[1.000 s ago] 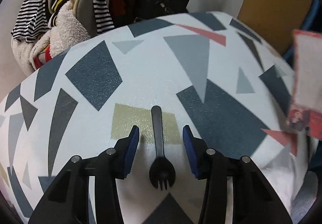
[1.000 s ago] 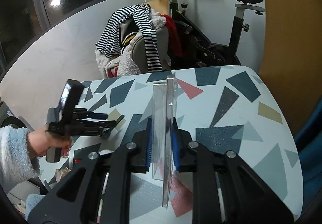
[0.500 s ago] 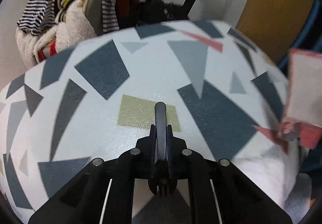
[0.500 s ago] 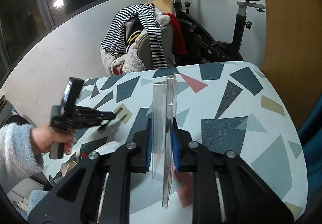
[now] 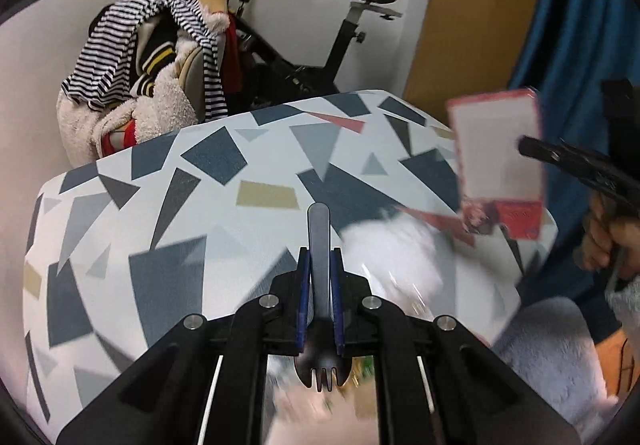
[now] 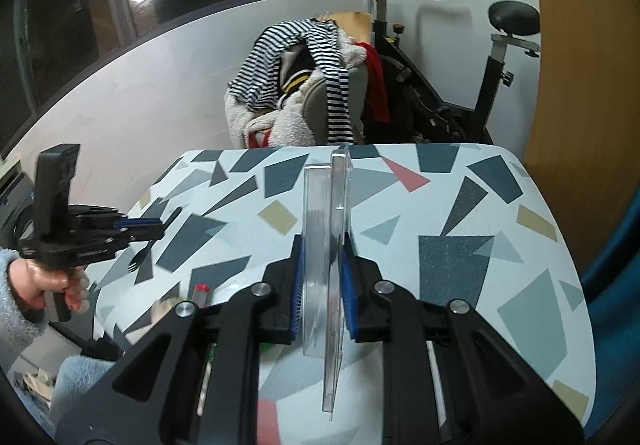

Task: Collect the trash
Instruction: 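Carry both items over the brown bin and open the right tool to drop the case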

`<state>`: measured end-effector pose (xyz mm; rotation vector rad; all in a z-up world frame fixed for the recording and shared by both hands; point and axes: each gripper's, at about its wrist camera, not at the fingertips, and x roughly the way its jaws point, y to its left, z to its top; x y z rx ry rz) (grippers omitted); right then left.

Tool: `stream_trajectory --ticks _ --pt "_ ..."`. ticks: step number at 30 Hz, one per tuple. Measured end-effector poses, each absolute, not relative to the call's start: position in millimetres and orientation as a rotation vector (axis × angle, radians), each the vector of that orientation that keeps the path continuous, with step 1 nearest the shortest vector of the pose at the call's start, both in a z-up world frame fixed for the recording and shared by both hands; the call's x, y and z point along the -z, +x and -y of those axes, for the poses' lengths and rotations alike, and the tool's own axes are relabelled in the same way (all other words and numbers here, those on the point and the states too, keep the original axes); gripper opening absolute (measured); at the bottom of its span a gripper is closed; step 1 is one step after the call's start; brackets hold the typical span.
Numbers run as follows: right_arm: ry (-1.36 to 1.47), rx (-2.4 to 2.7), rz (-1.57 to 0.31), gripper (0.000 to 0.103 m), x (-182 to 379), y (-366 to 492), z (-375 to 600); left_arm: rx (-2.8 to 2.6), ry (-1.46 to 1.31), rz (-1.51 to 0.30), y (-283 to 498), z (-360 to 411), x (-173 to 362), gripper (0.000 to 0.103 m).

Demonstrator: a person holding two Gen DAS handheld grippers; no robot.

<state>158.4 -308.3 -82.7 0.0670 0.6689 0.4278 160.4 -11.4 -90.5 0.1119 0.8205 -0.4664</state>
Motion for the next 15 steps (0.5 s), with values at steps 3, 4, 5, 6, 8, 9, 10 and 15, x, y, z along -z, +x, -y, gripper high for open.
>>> stream_trajectory --ticks 3,4,5,6,8,9,10,15 --pt "0.045 -0.455 -0.666 0.020 77.8 138.9 301.1 0.474 0.125 -0.793 120.4 10.2 85.8 0.010" --pt "0.041 -0.464 -0.666 0.020 76.8 133.1 299.2 0.476 0.124 -0.788 112.3 9.7 85.1 0.010" --pt "0.032 -0.476 -0.670 0.020 75.6 123.6 295.7 0.479 0.120 -0.779 98.3 9.1 83.8 0.010" --pt "0.026 -0.486 -0.671 0.020 74.9 117.1 293.6 0.484 0.114 -0.773 85.8 8.0 83.3 0.010" --pt "0.017 -0.505 -0.674 0.020 73.9 105.7 290.0 0.490 0.109 -0.764 64.3 7.2 83.7 0.010" --pt "0.012 -0.515 -0.675 0.020 73.3 98.7 287.7 0.494 0.105 -0.760 53.2 6.6 84.7 0.010" --pt "0.007 -0.525 -0.676 0.020 73.1 92.7 285.7 0.497 0.101 -0.757 41.9 5.8 85.7 0.010" --pt "-0.036 -0.605 -0.690 0.020 79.1 51.3 270.8 0.496 0.079 -0.748 4.8 -1.3 94.9 0.010"
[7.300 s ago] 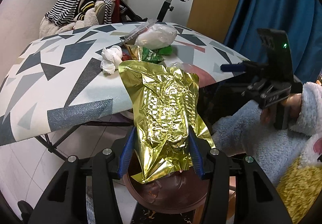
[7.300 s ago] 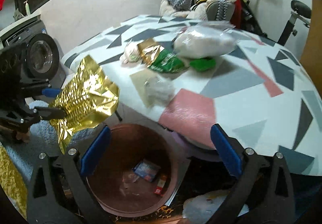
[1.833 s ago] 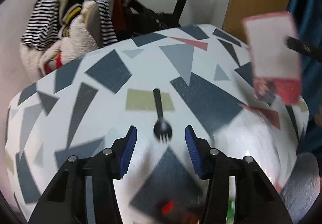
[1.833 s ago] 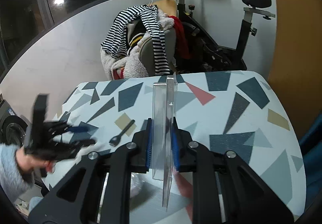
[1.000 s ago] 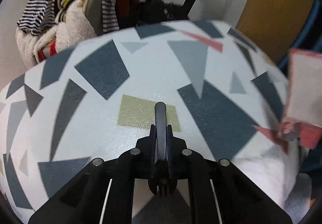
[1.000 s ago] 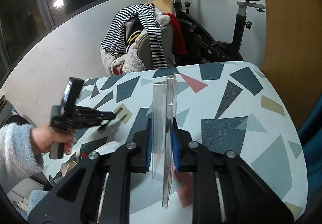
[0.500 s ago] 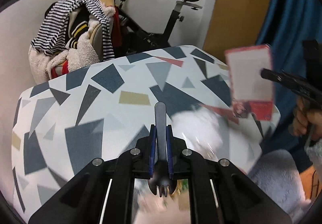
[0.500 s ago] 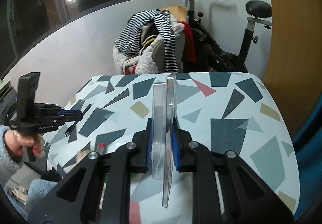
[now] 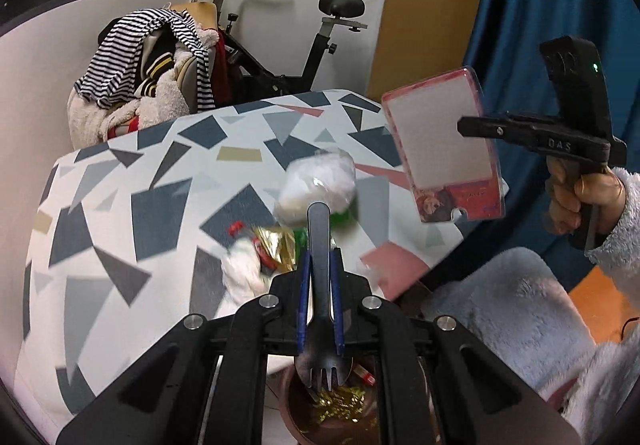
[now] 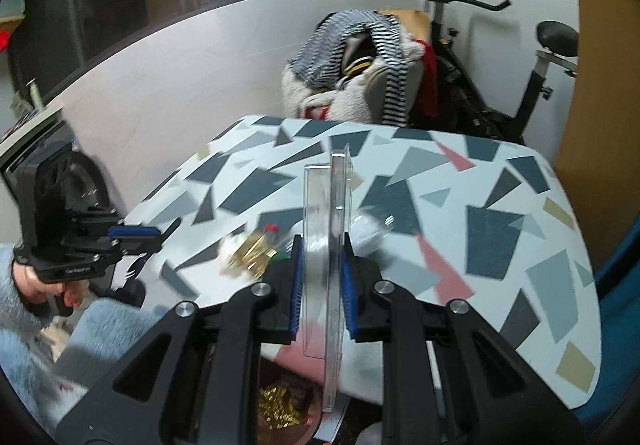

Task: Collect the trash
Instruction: 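Carry both items over the brown bin and open the right tool to drop the case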

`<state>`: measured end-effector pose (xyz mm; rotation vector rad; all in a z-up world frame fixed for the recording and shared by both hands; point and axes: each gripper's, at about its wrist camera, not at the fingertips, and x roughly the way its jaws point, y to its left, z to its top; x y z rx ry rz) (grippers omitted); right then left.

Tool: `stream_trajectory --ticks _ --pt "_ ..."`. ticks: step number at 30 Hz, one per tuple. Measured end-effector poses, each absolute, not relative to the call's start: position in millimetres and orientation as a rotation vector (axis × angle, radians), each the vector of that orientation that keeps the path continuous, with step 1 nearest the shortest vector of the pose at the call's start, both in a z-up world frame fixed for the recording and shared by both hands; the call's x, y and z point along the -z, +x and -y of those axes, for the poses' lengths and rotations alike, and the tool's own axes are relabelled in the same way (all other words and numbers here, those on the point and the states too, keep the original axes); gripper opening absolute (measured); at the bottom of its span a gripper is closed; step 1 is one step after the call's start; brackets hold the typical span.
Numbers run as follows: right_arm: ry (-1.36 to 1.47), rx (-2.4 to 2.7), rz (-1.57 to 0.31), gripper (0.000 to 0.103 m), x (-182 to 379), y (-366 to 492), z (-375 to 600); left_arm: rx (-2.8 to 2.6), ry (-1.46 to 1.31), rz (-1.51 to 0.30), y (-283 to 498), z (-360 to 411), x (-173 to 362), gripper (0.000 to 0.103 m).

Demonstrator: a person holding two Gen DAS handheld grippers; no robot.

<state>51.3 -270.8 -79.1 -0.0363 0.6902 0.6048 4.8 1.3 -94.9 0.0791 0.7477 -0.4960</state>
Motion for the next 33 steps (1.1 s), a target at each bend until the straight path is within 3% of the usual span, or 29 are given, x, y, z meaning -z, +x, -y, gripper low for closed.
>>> stream_trajectory --ticks 14,27,33 --pt "-0.112 -0.851 -0.833 0.020 163.5 -26.6 203.2 0.433 0.005 -0.751 -47.7 -20.7 126.2 0.010" --pt "-0.445 -0.937 -1.004 0.020 274.0 -36.8 132.7 0.370 -0.042 -0.775 -53.5 -31.2 142.6 0.010" --pt "-0.396 -0.893 -1.075 0.020 293.3 -25.6 140.7 0.364 -0.055 -0.788 -51.2 -34.3 146.5 0.010"
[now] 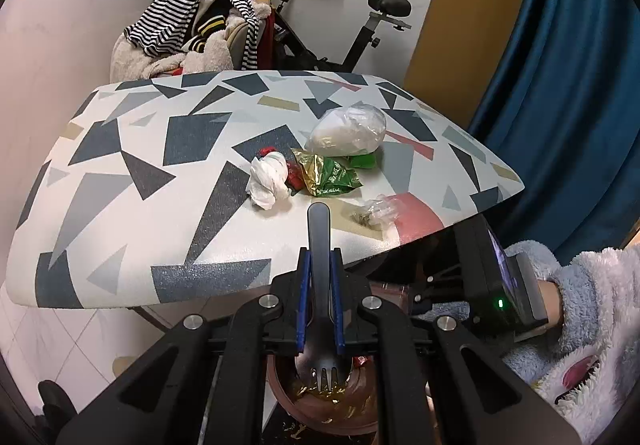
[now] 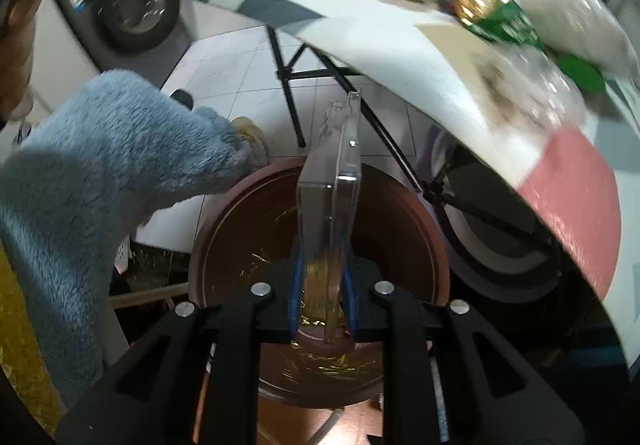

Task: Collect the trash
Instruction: 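Carry both items over the brown bin and open the right tool to drop the case, then open the left tool to drop the black fork into the bin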

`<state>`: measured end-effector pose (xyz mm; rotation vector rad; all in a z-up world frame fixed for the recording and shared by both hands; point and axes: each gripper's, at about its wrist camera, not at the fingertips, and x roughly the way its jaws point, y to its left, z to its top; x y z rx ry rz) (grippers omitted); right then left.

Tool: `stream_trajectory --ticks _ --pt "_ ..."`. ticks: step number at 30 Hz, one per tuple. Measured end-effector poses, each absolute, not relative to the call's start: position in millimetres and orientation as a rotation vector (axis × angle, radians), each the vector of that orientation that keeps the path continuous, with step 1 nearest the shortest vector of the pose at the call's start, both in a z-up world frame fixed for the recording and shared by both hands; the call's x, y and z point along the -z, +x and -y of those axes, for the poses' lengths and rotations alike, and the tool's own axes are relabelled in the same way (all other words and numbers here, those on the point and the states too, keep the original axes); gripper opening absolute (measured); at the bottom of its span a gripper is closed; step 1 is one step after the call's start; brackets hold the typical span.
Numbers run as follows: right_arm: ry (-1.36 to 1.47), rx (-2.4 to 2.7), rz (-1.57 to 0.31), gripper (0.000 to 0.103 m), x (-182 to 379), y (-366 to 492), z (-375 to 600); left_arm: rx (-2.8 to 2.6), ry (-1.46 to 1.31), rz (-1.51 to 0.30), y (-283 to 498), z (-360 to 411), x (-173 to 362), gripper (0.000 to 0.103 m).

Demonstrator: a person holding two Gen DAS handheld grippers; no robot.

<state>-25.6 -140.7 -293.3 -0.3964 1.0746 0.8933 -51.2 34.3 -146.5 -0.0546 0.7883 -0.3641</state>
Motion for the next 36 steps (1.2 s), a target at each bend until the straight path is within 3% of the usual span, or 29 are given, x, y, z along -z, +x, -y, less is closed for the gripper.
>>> stream_trajectory --ticks 12,17,22,25,36 --pt "-0.424 -0.753 -1.231 0.022 323.3 -9.8 143.8 0.370 -0.032 -0.827 -54.1 -30.3 165.7 0.010" --pt "-0.431 -0.715 -1.219 0.043 320.4 -7.0 150.9 0.368 -0.030 -0.834 -57.1 -33.9 171.4 0.010" --pt "-0.353 -0.728 -1.106 0.081 293.0 -5.4 169.9 0.375 -0.040 -0.835 -59.2 -37.7 178.3 0.010" --pt "-0.308 -0.768 -1.009 0.097 268.5 -9.8 183.0 0.396 -0.051 -0.833 -60.4 -37.7 184.0 0.010" --pt "-0.283 -0.721 -0.759 0.097 223.4 -27.8 231.6 0.516 0.008 -0.841 -63.0 -10.7 216.2 0.010"
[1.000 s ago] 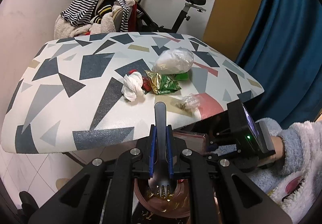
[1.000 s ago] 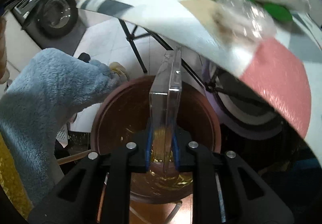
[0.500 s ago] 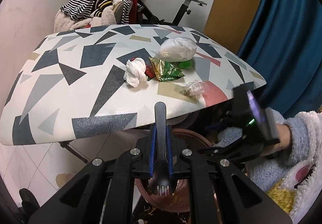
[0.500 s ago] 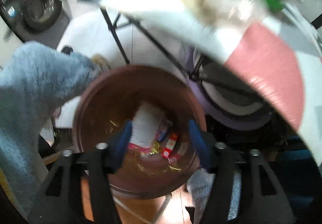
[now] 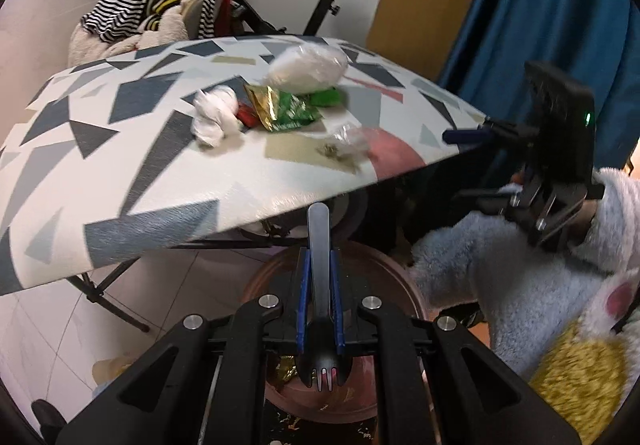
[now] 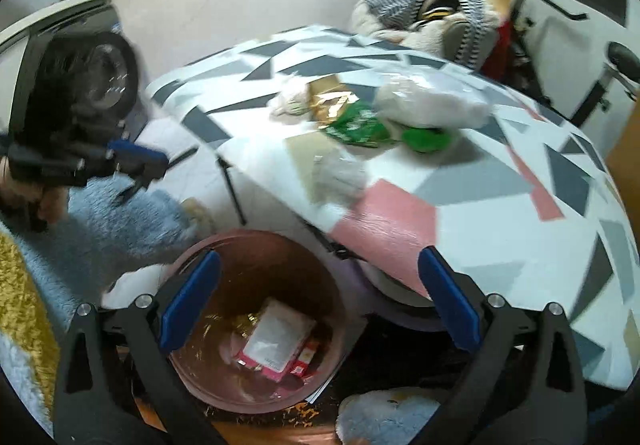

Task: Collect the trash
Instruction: 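Open the left tool to drop the black fork into the bin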

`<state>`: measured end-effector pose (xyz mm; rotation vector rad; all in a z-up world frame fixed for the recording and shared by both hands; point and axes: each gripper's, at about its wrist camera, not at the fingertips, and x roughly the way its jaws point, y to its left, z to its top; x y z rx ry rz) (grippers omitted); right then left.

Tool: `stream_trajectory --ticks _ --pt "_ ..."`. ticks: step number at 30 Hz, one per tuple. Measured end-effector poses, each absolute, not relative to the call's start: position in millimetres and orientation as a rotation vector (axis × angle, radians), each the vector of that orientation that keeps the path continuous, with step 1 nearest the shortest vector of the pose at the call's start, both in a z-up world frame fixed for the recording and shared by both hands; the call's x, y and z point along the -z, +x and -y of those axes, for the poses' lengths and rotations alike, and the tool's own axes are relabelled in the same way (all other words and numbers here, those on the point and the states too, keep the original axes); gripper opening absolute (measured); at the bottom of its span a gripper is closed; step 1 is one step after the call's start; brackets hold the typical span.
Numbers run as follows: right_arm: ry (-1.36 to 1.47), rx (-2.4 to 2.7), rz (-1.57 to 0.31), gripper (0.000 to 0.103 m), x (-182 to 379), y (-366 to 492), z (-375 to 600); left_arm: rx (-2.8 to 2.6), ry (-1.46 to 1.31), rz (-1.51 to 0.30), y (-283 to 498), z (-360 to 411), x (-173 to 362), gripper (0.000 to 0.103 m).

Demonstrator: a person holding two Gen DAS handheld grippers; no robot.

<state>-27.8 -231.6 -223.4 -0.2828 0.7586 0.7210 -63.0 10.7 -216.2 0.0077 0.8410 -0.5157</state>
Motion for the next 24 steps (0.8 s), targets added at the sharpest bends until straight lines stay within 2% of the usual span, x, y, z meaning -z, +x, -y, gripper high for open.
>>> stream_trajectory --ticks 10,24 --pt "-0.248 -0.610 -0.761 0.097 222.3 -19.9 241.5 0.513 -0.007 -0.926 -52.3 -4.4 249.1 0.010" --pt "-0.222 -0.589 -0.772 0.097 226.9 -18.3 242.2 0.487 -0.045 -0.943 -46.4 -9.0 256.4 0.010"
